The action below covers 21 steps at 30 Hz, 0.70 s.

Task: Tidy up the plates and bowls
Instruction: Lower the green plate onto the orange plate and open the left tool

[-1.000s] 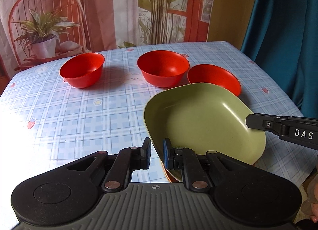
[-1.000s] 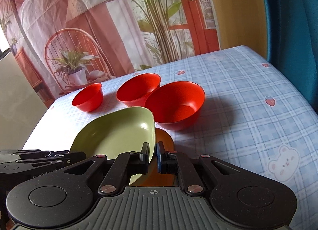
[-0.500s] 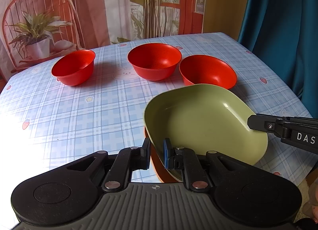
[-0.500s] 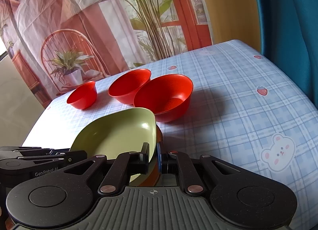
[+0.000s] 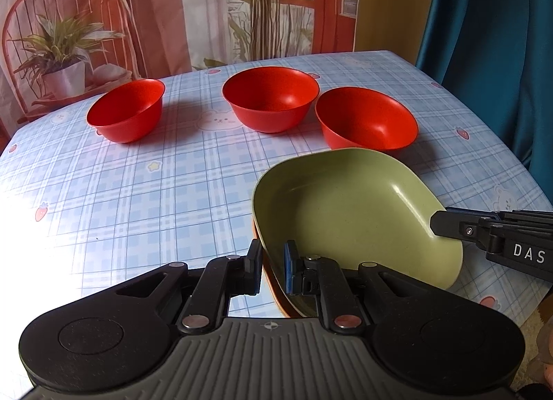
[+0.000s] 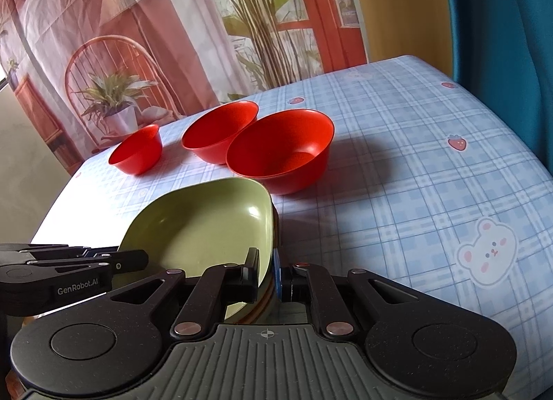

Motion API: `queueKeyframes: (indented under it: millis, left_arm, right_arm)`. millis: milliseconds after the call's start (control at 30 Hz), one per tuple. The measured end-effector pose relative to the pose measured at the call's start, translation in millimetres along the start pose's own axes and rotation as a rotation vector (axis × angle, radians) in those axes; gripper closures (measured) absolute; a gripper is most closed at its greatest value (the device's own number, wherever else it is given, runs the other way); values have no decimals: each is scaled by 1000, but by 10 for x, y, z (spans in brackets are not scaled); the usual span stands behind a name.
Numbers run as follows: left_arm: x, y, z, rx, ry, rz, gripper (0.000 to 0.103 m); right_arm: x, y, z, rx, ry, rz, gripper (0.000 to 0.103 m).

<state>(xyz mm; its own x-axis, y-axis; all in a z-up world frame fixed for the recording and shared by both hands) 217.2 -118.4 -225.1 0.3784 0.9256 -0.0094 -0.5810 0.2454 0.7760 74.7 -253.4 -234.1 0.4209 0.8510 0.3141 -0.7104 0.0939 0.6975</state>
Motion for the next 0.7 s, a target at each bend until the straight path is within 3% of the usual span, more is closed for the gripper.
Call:
queueKeyframes:
  millis: [300, 467, 533, 700]
  left_arm:
    - [-7, -3, -7, -17, 5, -7, 88]
    - [-10, 41, -3, -43, 8, 20, 82]
    - [13, 77, -2, -59, 27, 19, 74]
    - [97, 159, -44, -88, 85, 21, 74]
  right_arm:
    - [24, -19, 0, -9, 32, -20, 93]
    - [24, -23, -5, -11, 41, -30, 92]
    - [33, -25, -13, -13, 45, -40, 91]
    - [54, -15, -30, -33, 57, -49, 87]
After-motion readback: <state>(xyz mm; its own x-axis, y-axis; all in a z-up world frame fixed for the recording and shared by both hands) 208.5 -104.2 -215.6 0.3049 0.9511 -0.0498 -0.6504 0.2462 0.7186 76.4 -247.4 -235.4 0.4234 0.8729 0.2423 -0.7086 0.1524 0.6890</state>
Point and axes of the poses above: each gripper's, at about its wrist camera, not at the fingertips, and y roughly against the way its jaws point, x to its left, z to its top, the point moved 1 cm from there along -y, roughly the way its jaws point, and after that the axes turned 3 degrees about y, right-handed, at the moved point
